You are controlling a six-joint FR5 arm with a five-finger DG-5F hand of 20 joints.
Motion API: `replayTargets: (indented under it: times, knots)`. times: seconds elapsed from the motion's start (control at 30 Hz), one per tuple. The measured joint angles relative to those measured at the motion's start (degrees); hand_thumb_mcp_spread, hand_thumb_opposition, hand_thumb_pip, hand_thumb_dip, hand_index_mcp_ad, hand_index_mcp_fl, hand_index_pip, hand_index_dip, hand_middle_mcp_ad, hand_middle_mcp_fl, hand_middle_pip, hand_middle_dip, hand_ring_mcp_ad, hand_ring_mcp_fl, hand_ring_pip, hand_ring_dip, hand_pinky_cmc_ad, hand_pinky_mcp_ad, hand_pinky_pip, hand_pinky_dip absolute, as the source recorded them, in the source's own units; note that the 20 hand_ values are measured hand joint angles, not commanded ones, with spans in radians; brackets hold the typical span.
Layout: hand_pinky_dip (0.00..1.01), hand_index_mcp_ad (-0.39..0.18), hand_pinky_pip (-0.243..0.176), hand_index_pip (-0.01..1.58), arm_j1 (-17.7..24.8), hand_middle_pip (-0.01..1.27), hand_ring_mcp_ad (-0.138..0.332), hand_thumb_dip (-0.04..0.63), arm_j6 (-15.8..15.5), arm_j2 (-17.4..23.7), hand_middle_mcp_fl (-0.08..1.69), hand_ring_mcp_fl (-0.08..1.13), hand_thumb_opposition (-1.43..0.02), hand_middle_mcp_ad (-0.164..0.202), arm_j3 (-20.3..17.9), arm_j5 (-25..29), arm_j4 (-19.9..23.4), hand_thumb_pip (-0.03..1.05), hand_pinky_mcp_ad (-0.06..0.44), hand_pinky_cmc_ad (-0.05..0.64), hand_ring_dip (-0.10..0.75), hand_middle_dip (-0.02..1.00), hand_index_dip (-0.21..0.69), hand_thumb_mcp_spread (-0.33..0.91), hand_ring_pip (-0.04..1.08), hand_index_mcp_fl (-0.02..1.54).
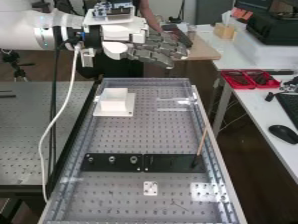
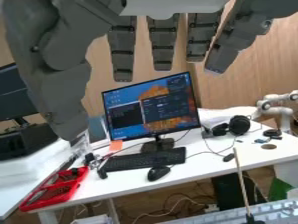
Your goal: Grab the drill bit and place it in the clear container
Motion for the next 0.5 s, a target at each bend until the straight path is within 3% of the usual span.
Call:
replayTargets:
  times: [0.5]
  knots:
    - [0.45, -0.126, -0.079, 0.10, 0.0, 0.13, 0.164, 0.222, -0.7, 0.8, 0.05, -0.01, -0.73, 0.093, 0.3, 0.2, -1.0, 0.59, 0.133, 0.314, 0.061, 0.19, 0.295, 0.35, 0.09, 0.31]
